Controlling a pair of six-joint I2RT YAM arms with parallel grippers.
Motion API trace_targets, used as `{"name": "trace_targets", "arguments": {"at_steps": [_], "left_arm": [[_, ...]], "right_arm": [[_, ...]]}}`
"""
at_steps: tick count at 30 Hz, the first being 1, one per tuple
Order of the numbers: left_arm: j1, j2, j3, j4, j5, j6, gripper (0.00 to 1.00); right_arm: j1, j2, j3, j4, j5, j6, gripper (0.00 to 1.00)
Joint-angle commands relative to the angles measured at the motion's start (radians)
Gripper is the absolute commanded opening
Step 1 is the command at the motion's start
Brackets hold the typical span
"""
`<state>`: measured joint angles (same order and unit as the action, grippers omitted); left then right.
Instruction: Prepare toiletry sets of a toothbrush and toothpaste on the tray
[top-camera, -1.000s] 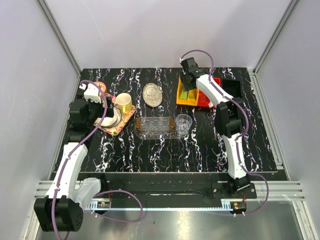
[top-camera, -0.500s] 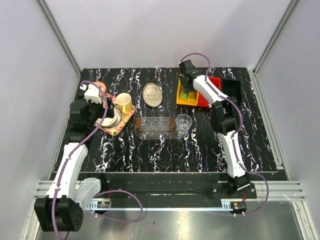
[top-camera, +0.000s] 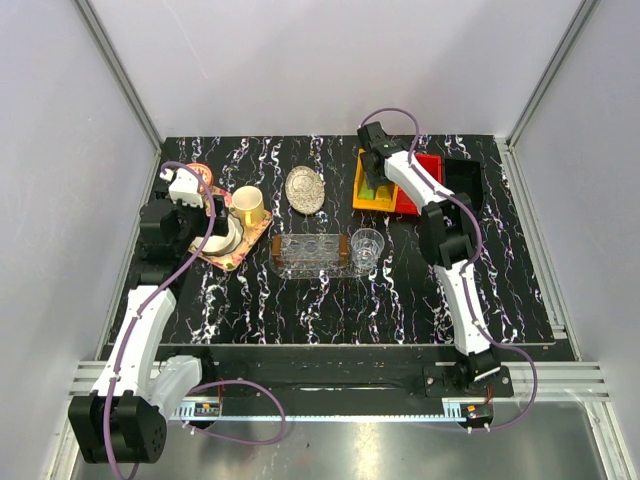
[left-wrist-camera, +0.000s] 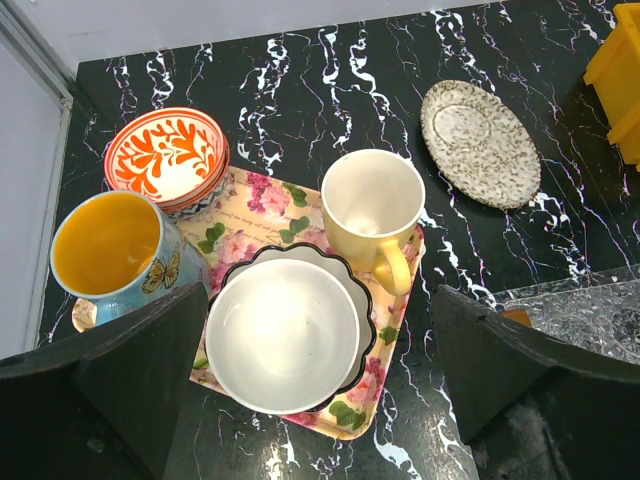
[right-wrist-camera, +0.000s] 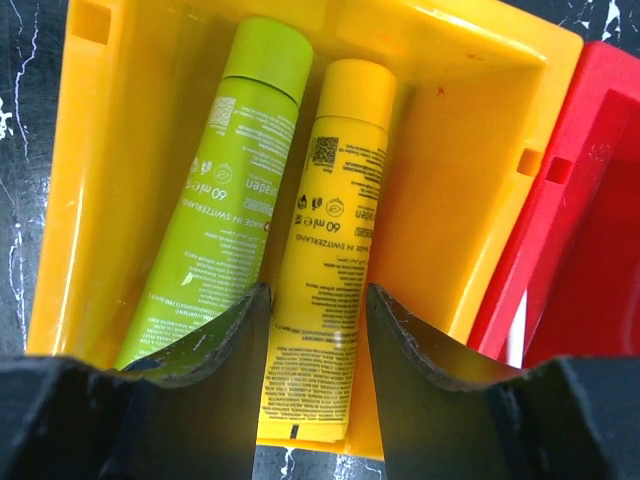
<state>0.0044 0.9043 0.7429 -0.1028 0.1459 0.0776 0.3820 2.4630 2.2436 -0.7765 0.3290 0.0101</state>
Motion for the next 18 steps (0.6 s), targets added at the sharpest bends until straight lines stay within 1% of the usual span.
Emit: {"name": "trace_targets", "arguments": {"at_steps": [1, 18], "left_arm": [[0.002, -0.015, -0.004, 0.06, 0.004, 0.004, 0.99], [0.002, -0.007, -0.004, 0.061, 0.001, 0.008, 0.99]], "right_arm": [[-0.003, 0.027, 0.05, -0.01, 0.021, 0.022, 0.49], [-0.003, 0.091, 0.077, -0.035, 0.012, 0.024, 0.49]]}}
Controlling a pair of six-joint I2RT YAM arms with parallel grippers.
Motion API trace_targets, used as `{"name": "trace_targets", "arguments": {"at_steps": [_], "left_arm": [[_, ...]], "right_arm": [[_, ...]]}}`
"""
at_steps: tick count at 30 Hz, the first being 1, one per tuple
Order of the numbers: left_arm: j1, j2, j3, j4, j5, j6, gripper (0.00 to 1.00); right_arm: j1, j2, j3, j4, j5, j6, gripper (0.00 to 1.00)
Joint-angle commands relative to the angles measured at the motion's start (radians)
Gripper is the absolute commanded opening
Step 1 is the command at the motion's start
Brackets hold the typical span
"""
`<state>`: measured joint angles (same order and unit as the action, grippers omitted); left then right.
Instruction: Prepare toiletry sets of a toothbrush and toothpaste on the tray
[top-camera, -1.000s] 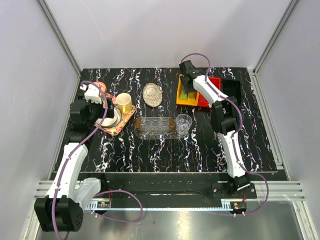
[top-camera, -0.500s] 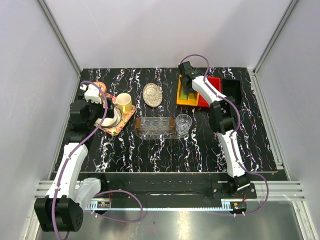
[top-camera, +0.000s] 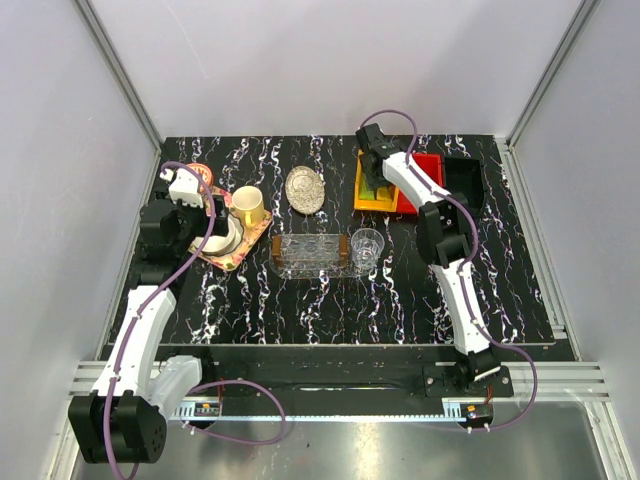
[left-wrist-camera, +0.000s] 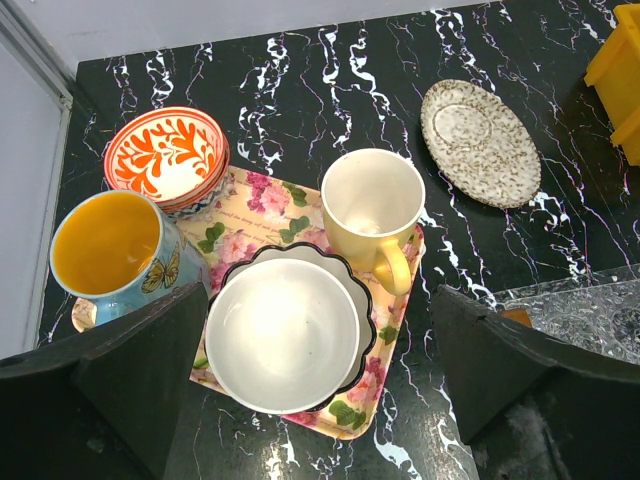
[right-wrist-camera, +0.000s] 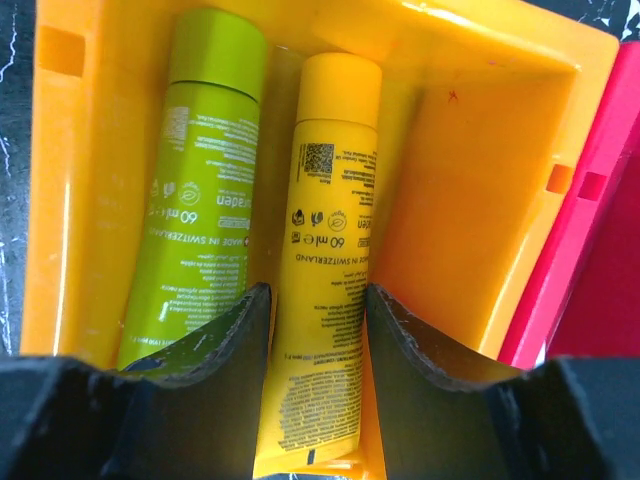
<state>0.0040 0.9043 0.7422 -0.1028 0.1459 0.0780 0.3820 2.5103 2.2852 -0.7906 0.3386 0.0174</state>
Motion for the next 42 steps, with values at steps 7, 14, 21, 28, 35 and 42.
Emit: {"name": "trace_targets", "arguments": {"at_steps": [7, 14, 21, 28, 35, 42], "left_arm": [[0.002, -0.005, -0.003, 0.063, -0.002, 0.012, 0.99], [0.004, -0.005, -0.003, 0.061, 0.0, 0.013, 0.99], [0.004, -0.008, -0.003, 0.061, 0.0, 0.014, 0.99], [0.004, -0.011, 0.005, 0.061, 0.009, 0.012, 0.99], [0.002, -0.008, 0.019, 0.064, 0.027, 0.028, 0.99], [0.002, 0.033, 0.089, 0.016, 0.124, 0.057, 0.99]], "right_arm": [[-0.003, 0.058, 0.048, -0.029, -0.003, 0.016, 0.49], [-0.003, 0.045, 0.076, -0.036, -0.016, 0.013, 0.34], [-0.003, 0.021, 0.088, -0.042, -0.016, 0.01, 0.21], [-0.003, -0.036, 0.108, -0.052, -0.012, 0.0, 0.13], [-0.009, -0.091, 0.148, -0.116, -0.042, -0.008, 0.08], [-0.009, -0.183, 0.158, -0.162, -0.107, -0.013, 0.02]]}}
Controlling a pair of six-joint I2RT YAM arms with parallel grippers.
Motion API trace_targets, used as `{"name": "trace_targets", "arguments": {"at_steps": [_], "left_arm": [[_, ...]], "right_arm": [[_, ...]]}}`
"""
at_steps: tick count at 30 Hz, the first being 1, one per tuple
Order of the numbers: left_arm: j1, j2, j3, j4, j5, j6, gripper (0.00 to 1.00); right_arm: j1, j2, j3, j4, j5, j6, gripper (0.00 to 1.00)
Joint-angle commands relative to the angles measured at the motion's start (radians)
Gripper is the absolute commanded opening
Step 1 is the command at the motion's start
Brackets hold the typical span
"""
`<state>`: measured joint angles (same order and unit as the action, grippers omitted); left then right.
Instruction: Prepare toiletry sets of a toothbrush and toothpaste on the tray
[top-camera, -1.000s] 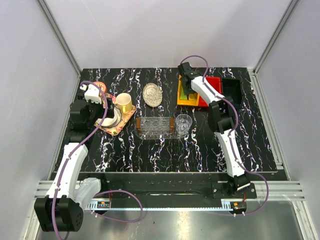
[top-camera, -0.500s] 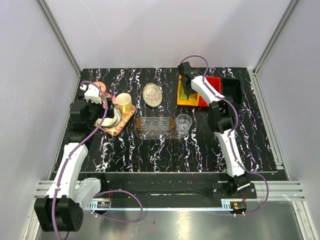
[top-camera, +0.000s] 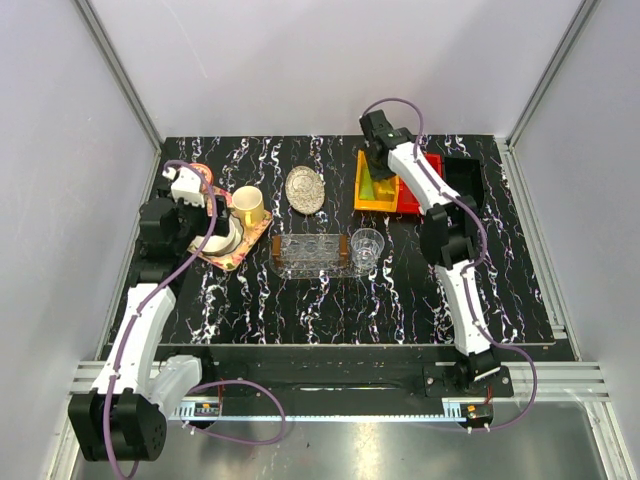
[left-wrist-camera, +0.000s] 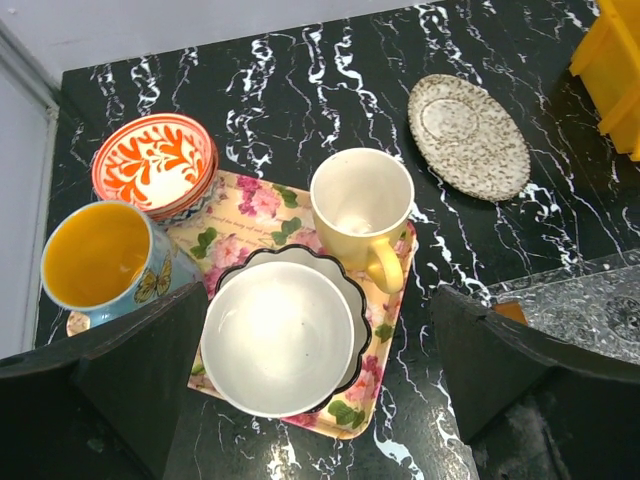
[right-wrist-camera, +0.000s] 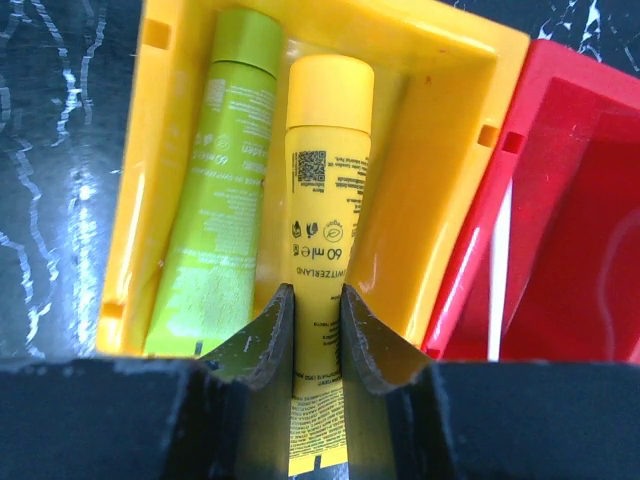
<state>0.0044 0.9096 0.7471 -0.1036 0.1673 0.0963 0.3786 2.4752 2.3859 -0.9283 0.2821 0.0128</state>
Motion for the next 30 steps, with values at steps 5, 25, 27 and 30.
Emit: {"name": "trace_targets", "arguments": {"at_steps": [5, 25, 27, 30], "left_arm": [[-0.02, 0.1, 0.175, -0.08, 0.164, 0.071, 0.99], [-0.398, 0.127, 0.294, -0.064, 0.118, 0.299, 0.99], [-0.446, 0.133, 0.313, -0.085, 0.097, 0.361, 0.99], [-0.501, 0.155, 0.342, -0.104, 0.074, 0.436, 0.99]], "right_arm": [[-0.006, -0.22, 0.029, -0.067, -0.126, -0.05, 0.01], [-0.006, -0.539, -0.188, -0.274, -0.787, -0.221, 0.02], [-0.004, -0.565, -0.221, -0.294, -0.855, -0.263, 0.02], [0.0, -0.601, -0.269, -0.319, -0.915, -0.312, 0.02]]}}
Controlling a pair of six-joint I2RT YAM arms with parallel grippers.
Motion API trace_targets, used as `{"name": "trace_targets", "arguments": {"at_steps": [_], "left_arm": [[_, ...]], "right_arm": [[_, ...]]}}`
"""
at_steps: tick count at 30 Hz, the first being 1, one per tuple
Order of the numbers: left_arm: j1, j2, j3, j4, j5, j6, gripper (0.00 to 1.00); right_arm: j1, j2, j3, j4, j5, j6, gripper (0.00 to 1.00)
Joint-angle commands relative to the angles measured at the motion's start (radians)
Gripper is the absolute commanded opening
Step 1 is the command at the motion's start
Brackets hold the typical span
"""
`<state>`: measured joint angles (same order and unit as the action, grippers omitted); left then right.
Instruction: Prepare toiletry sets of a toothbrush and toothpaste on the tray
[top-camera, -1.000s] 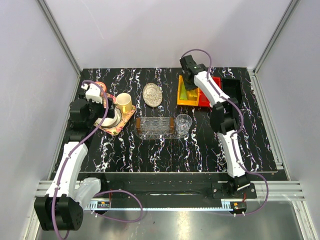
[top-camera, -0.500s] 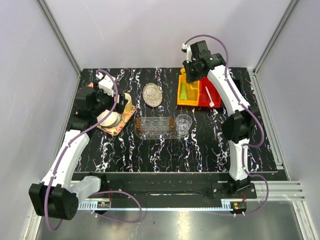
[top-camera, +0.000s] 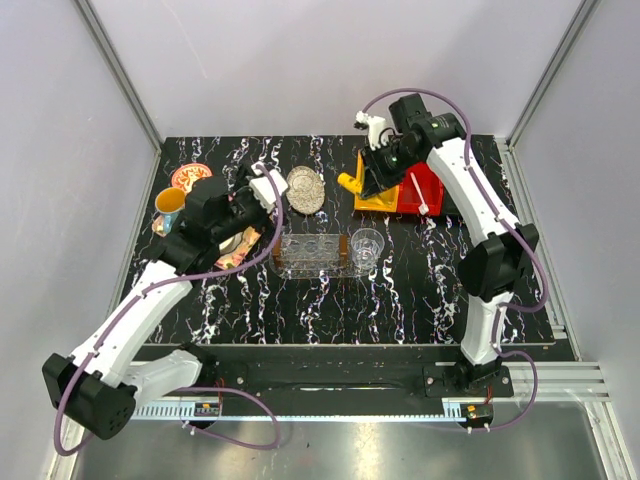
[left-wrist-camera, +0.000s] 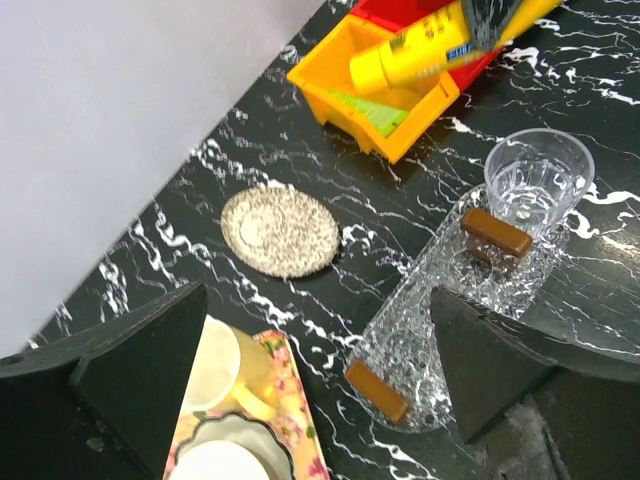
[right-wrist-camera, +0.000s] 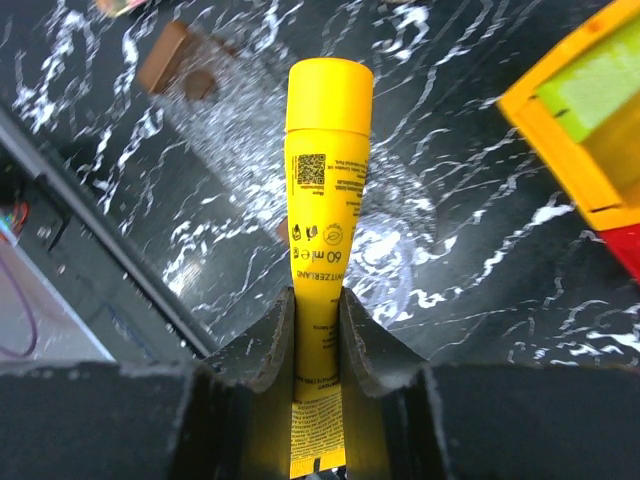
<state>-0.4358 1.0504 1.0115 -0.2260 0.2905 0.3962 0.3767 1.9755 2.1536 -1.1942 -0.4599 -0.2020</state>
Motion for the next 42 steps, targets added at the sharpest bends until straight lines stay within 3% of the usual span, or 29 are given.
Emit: {"name": "trace_targets", "arguments": {"at_steps": [1, 7, 14, 25, 37, 42], "left_arm": [[-0.076, 0.028, 0.084, 0.013, -0.057, 0.156, 0.99], [-0.207, 0.082, 0.128, -0.021, -0.12, 0.34, 0.99], [-0.329, 0.157, 0.182, -0.039, -0.171, 0.428, 0.99], [-0.414, 0.244, 0.203, -0.035, -0.269, 0.55, 0.98], [-0.425, 0.278, 0.165, 0.031, -0.287, 0.595, 0.84], [-0.428, 0.281, 0.153, 0.04, -0.283, 0.595, 0.65]], "right_arm": [[0.005, -0.109, -0.058, -0.065, -0.189, -0.117, 0.02], [0.008, -0.136, -0.1, -0.131, -0.321, -0.181, 0.04], [0.019, -0.13, -0.093, -0.222, -0.448, -0.241, 0.04], [0.031, -0.138, -0.135, -0.263, -0.517, -0.27, 0.04], [0.042, -0.135, -0.155, -0.291, -0.582, -0.287, 0.04], [0.047, -0.13, -0.156, -0.297, -0.586, -0.287, 0.05]]}}
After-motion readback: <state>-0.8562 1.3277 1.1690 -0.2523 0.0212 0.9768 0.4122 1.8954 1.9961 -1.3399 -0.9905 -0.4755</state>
